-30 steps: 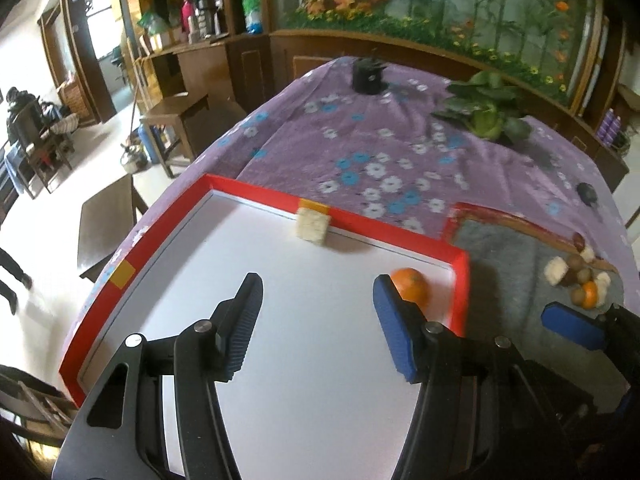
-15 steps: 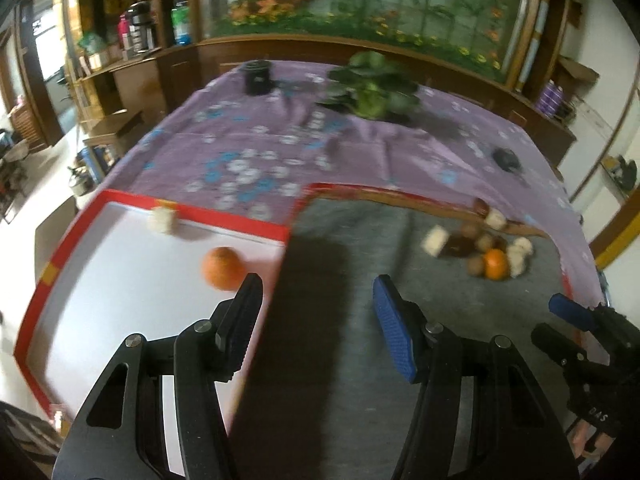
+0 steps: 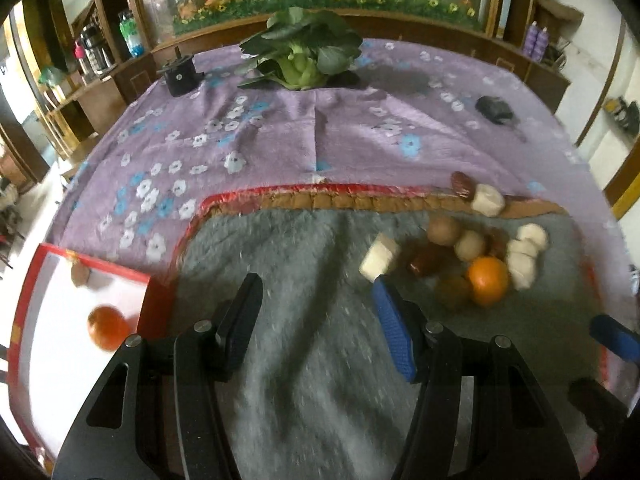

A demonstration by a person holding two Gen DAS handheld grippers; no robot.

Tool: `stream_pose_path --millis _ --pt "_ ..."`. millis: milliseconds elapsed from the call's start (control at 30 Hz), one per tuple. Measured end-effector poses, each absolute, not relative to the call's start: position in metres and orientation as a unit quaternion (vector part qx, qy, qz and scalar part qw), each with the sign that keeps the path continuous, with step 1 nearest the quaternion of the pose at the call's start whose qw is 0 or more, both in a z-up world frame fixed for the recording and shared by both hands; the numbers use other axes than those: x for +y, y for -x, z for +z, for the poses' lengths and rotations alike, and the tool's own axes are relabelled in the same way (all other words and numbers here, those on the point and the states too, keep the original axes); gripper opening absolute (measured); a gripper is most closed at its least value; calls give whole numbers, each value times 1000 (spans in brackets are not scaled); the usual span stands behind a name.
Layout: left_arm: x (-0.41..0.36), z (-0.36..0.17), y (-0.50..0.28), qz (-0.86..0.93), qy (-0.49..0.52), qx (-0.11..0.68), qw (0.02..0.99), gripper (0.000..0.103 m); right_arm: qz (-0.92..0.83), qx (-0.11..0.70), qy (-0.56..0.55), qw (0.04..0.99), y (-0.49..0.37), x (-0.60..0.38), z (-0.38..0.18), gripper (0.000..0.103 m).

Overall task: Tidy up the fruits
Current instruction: 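Grasp a second cream block with the left gripper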

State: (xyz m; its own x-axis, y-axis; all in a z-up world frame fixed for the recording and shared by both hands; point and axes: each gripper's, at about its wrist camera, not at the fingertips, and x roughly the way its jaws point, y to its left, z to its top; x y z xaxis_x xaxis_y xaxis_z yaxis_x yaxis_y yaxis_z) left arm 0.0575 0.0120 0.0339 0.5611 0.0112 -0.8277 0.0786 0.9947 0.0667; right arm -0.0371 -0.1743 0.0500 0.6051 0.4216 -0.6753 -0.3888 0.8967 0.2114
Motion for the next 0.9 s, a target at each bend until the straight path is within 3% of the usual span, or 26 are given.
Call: stream_pose_path --millis 500,900 --pt "47 36 -83 -29 13 489 872 58 248 386 -20 888 22 -164 46 51" --pt "13 21 -85 -65 -41 506 859 61 248 394 -25 885 21 -166 41 51"
